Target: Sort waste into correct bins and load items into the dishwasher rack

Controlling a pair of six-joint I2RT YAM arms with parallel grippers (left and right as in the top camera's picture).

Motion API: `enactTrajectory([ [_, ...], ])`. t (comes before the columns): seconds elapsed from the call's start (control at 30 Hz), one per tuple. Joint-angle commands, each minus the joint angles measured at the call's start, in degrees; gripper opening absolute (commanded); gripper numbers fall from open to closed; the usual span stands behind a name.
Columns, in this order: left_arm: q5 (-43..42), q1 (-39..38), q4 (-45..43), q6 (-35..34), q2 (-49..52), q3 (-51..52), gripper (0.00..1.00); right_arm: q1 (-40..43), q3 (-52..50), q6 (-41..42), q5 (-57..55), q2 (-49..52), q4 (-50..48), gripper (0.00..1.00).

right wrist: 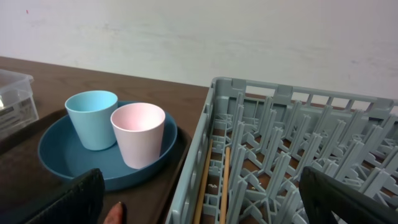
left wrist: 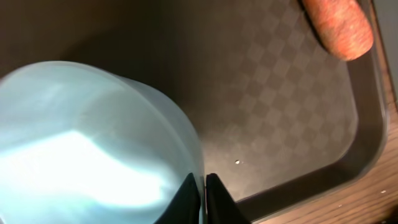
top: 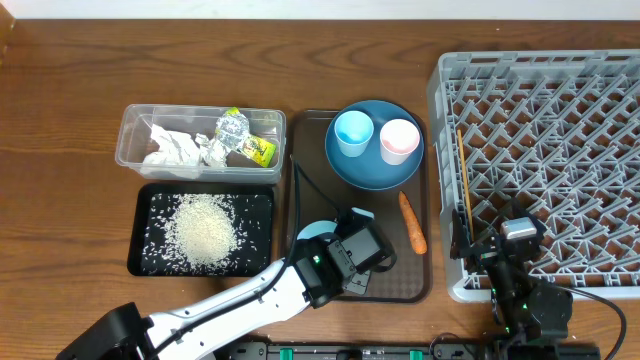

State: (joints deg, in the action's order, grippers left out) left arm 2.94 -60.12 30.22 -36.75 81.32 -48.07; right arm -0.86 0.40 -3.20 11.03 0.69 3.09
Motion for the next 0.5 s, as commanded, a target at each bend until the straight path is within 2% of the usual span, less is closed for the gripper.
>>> enactTrajectory([
  [0.0, 0.09, -0.20, -0.28, -0.66, 0.24, -1.22, 0.15, -0.28, -0.09, -0.50, -0.09, -0.31, 0.17, 0.99],
  [0.07, 0.11, -0.17, -0.28, -0.63, 0.28, -1.22, 0.22, -0.28, -0.09, -0.50, -0.11, -0.31, 0.17, 0.99],
  [0.13, 0.11, -0.17, -0.26, -0.59, 0.28, -1.22, 0.36, -0.28, -0.09, -0.50, -0.09, -0.31, 0.17, 0.99],
  [0.2, 0.13, -0.17, -0.46, -0.39, 0.28, -1.25, 0.43, -0.28, -0.09, -0.50, -0.09, -0.31, 0.17, 0.99],
  [0.33, 0.13, 0.17, -0.98, -0.35, -0.59, -2.45, 0.50, -0.28, -0.09, -0.50, -0.09, -0.31, 0.17, 0.99],
  [0.47, 0.11, 1.09, -0.55, 0.04, -2.51, -6.29, 0.51, -0.28, -0.09, -0.50, -0.09, -0.31, 0.17, 0.99],
])
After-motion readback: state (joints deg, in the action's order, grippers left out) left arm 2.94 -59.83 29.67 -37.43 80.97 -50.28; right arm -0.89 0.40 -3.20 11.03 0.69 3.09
